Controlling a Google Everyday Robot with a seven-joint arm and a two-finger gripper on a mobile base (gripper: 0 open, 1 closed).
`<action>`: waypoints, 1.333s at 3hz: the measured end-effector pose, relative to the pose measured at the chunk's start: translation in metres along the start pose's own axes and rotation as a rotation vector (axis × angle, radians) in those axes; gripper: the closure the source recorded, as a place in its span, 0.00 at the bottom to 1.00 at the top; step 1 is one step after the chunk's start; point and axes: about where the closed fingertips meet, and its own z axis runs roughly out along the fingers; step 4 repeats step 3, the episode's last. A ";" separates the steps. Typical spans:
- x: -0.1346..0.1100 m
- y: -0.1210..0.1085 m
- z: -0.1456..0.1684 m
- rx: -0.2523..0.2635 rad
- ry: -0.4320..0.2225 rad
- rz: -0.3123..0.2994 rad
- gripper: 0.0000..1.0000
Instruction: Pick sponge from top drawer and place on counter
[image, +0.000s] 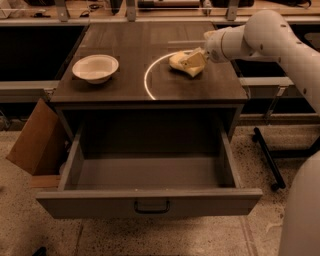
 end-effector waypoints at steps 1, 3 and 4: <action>0.007 0.004 -0.006 -0.014 -0.008 0.005 0.00; 0.029 0.021 -0.072 -0.005 -0.064 0.042 0.00; 0.029 0.021 -0.072 -0.005 -0.064 0.042 0.00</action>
Offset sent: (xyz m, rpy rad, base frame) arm -0.0739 -0.0545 -0.0071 0.0983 -0.0145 -0.0229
